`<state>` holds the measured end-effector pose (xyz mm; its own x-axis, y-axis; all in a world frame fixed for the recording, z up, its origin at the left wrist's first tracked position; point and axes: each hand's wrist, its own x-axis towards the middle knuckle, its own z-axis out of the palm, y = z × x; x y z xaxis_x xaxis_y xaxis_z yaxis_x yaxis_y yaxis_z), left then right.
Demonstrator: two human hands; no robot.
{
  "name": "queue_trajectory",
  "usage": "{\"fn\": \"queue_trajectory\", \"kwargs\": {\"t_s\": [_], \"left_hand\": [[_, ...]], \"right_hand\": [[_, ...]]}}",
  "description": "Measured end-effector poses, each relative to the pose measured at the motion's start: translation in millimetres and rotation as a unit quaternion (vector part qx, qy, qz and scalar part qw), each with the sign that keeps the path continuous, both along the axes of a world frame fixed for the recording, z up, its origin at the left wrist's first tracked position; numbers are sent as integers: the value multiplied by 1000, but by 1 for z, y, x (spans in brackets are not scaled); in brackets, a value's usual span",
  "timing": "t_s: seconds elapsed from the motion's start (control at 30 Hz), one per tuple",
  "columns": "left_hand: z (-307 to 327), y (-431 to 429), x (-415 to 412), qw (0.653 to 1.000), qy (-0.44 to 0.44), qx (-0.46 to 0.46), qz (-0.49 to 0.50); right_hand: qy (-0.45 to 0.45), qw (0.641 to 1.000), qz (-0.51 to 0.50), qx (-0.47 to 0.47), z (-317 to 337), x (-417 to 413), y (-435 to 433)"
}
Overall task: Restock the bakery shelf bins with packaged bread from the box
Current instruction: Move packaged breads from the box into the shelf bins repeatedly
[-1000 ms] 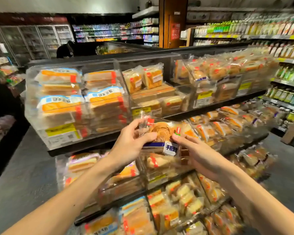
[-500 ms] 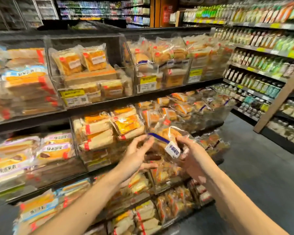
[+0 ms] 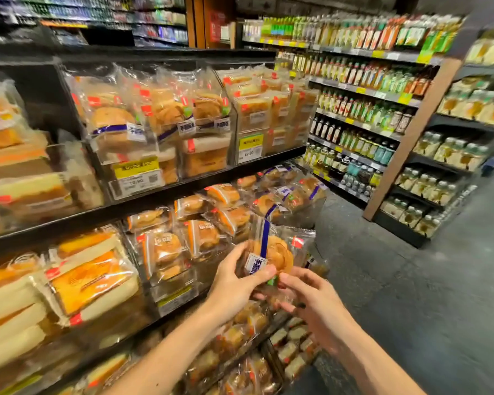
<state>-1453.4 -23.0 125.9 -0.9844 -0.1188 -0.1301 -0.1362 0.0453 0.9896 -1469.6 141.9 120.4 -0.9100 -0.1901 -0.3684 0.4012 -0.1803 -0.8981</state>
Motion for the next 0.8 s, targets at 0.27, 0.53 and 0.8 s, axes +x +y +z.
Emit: {"fn": "queue_trajectory", "kwargs": {"t_s": [0.27, 0.53, 0.8], "left_hand": [[-9, 29, -88, 984, -30, -102, -144], [2, 57, -144, 984, 65, -166, -2], [19, 43, -215, 891, 80, -408, 181]], "right_hand": [[171, 972, 16, 161, -5, -85, 69], [217, 963, 16, 162, -4, -195, 72], [355, 891, 198, 204, 20, -310, 21]]}}
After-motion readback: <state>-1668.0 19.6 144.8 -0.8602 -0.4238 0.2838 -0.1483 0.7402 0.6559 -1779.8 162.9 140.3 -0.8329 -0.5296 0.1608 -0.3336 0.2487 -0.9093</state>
